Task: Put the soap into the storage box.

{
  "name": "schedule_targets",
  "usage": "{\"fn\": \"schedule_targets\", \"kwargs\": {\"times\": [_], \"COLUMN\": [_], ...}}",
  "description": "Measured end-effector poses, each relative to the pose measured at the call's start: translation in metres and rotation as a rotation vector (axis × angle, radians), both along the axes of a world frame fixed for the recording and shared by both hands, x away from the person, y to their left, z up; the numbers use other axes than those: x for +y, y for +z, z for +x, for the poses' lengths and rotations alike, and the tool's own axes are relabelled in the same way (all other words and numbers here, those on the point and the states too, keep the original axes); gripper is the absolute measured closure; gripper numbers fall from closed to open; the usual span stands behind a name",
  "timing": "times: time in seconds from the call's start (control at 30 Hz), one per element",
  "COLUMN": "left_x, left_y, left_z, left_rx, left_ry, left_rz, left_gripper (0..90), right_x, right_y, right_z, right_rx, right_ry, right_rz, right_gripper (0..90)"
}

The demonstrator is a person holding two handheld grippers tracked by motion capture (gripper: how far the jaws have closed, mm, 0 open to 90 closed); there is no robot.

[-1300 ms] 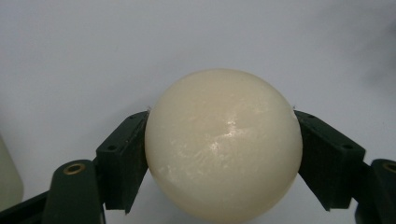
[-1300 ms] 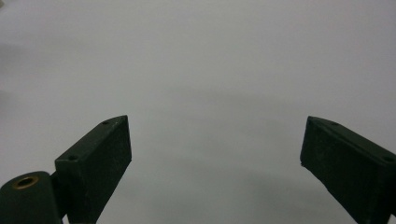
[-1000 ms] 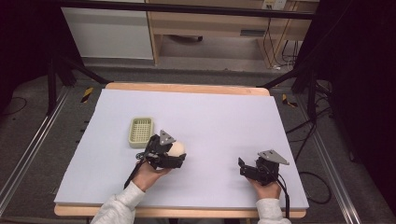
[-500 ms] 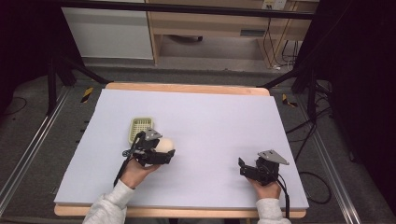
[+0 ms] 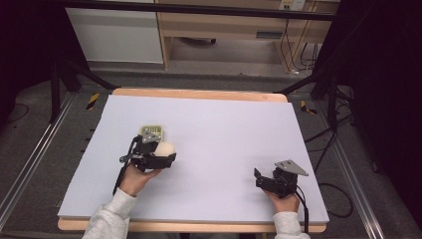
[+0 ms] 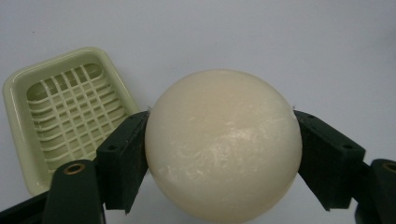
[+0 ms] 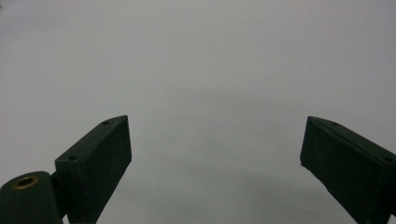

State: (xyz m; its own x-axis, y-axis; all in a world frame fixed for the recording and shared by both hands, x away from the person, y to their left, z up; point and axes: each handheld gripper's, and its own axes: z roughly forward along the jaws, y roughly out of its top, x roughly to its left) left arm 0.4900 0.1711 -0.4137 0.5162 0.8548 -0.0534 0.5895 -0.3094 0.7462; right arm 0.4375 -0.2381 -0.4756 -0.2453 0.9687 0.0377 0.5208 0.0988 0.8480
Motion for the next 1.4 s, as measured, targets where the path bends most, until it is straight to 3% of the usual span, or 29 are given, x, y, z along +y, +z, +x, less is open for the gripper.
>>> {"fn": "schedule_targets", "kwargs": {"times": [0.67,1.4], "left_x": [0.026,0.04], "left_y": [0.006,-0.002], "left_z": [0.018,0.044], "left_rx": [-0.002,0.027], "left_ry": [0.063,0.117], "left_rz": [-0.015,-0.008], "left_gripper": [24.1,24.1], "right_x": [0.0,0.0], "right_y": [0.0,-0.001], "right_z": [0.001,0.002], "right_rx": [0.001,0.004], "right_ry": [0.004,-0.001], "right_rz": [-0.005,-0.005], "right_gripper": [9.2,9.2]}}
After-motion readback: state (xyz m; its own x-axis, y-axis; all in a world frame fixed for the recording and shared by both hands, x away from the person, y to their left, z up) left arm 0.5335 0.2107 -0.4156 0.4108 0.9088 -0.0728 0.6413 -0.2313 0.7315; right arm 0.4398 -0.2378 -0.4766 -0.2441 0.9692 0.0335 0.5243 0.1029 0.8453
